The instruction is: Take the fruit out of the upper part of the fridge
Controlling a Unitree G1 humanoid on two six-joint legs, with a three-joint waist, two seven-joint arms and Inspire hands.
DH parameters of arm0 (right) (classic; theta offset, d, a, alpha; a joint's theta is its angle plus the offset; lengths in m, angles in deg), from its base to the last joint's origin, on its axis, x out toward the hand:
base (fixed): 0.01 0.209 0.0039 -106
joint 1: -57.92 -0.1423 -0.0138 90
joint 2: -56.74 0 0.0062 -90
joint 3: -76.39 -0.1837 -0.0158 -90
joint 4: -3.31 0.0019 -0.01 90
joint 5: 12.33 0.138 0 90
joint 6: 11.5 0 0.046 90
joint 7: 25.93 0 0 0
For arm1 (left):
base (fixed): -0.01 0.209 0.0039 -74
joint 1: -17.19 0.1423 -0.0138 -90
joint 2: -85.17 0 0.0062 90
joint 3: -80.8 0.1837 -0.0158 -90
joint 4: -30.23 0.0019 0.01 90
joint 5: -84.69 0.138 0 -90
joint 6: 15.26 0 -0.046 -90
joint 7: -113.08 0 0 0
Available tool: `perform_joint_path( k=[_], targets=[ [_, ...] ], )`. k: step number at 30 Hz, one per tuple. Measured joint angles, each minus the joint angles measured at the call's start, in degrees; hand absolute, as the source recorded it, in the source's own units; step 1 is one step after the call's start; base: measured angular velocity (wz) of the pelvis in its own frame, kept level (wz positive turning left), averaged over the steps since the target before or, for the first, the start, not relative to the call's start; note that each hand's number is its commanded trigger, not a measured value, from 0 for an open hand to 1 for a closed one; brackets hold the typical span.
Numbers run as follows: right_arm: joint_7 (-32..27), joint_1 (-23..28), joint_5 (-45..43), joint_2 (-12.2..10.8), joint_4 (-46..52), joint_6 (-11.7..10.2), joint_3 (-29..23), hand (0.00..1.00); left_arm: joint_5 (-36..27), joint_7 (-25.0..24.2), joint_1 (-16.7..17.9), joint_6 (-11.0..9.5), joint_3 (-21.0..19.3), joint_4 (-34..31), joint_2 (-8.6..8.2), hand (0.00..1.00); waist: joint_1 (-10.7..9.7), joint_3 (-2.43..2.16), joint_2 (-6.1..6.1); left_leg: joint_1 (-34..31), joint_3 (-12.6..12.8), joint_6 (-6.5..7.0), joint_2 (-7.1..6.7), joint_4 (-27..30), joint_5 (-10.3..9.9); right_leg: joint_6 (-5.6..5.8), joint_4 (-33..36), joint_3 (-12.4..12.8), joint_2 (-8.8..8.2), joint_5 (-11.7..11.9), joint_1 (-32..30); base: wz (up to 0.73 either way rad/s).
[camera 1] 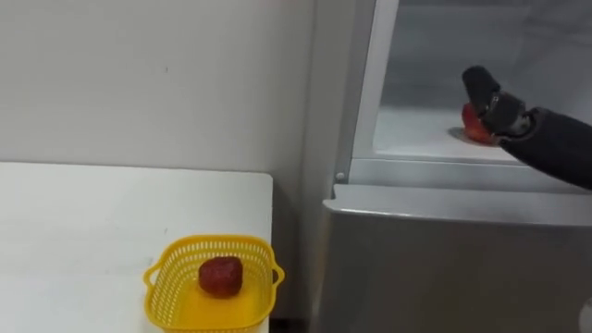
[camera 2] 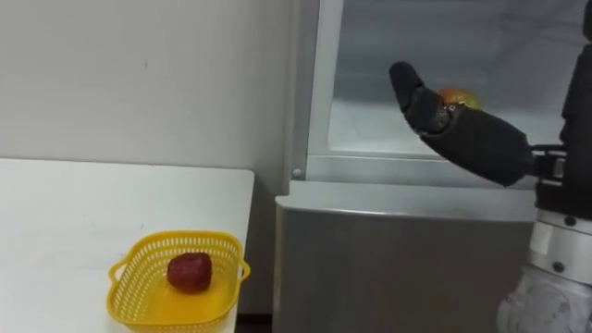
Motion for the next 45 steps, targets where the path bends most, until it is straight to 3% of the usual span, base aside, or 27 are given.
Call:
perform_joint_path(
  k=[4,9,11,14,17,19,22,27,33,36,39,45],
  targets=[
    [1.0,0.0,-0.1,0.0,-3.4,1.6,0.1,0.00,0.0,-1.4,-0.4,0.6,0.1,-0.1,0.23,0.00,0.4,-0.01,-0.44,-0.3,0.0,0.01,-0.11,0.1,0.0,0.06,0.0,-0.1,-0.05,0.0,-0.2,0.00],
    [1.3,-0.6,0.4,1.1,-8.7,2.0,0.2,0.00,-1.0,-2.2,-0.5,0.7,0.7,-0.1,0.70,0.00,0.6,-0.09,-0.80,-0.4,-0.1,0.00,-0.11,0.1,0.0,0.05,0.0,0.0,-0.03,-0.1,-0.3,0.00],
    [1.4,-0.6,0.5,2.2,-10.6,2.3,0.2,0.00,-0.9,-2.4,-0.6,0.7,0.5,-0.1,0.70,0.00,0.7,-0.08,-0.94,-0.5,-0.1,0.00,-0.13,0.1,0.0,0.06,0.0,-0.1,-0.03,-0.1,-0.4,0.00],
    [3.1,-0.8,0.6,4.7,-12.5,3.6,0.0,0.00,0.2,-3.1,-0.1,0.7,-2.2,-0.5,0.65,0.00,0.9,-0.45,-1.53,-1.3,-0.2,-0.01,-0.21,0.0,0.0,0.12,0.1,-0.5,-0.09,-0.2,-1.1,0.02],
    [4.0,-1.4,1.3,7.6,-13.0,4.4,0.1,0.00,0.3,-3.2,0.5,0.7,-3.6,-1.5,0.97,0.00,1.7,-0.22,-2.17,-1.3,-0.3,-0.04,-0.20,-0.2,0.1,0.12,0.0,-0.5,-0.05,-0.2,-1.3,0.00],
    [4.4,-3.2,4.7,10.1,-15.4,4.9,0.6,0.00,0.4,-3.0,0.3,0.7,-4.0,-1.5,1.18,0.00,2.4,-0.24,-2.91,-1.3,-0.3,-0.04,-0.17,-0.2,0.1,0.12,-0.1,-0.9,-0.10,-0.2,-1.2,0.02],
    [5.3,-6.5,8.5,11.8,-20.7,6.0,2.6,0.00,0.4,-2.4,0.7,0.7,-3.9,-1.9,2.20,0.00,2.4,-0.42,-3.93,-1.4,-1.1,-0.07,-0.12,0.0,0.1,0.11,0.1,-1.8,-0.11,-0.2,-1.1,0.12],
    [7.7,-9.6,12.4,12.2,-23.6,6.7,5.0,0.00,0.3,-1.8,1.1,0.7,-3.9,-2.5,3.57,0.00,2.3,-0.40,-3.94,-2.4,-2.1,-0.07,0.05,0.0,0.1,0.11,0.2,-3.4,-0.36,-0.2,-1.2,0.12],
    [8.9,-12.2,14.2,12.4,-28.3,6.8,5.6,0.00,0.2,-2.2,1.7,0.8,-4.5,-2.7,3.69,0.00,3.0,-0.49,-4.30,-3.9,-3.2,-0.06,-0.10,0.7,0.1,0.13,0.3,-4.7,-0.57,-0.2,-2.0,0.10],
    [8.9,-13.6,14.5,13.8,-32.1,6.7,6.4,0.00,0.4,-2.4,1.9,0.8,-4.5,-3.3,3.67,0.00,3.8,-0.32,-4.64,-4.6,-3.7,-0.05,-0.11,1.7,0.1,0.12,0.3,-4.8,-0.58,-0.2,-2.3,0.07],
    [9.6,-14.8,13.8,14.1,-34.4,7.0,6.9,0.00,0.5,-2.5,2.5,1.3,-4.4,-4.0,3.66,0.00,3.7,-0.32,-4.81,-5.3,-4.6,-0.05,-0.21,1.9,0.1,0.12,0.4,-6.1,-0.72,-0.2,-2.5,0.15],
    [11.8,-17.2,11.7,14.9,-37.6,7.6,8.1,0.00,0.4,-2.3,3.0,1.7,-4.5,-4.9,3.67,0.00,3.8,-0.32,-4.79,-6.5,-5.1,-0.06,-0.27,2.0,0.2,0.12,0.6,-6.6,-0.78,-0.2,-3.4,0.05]
  ],
)
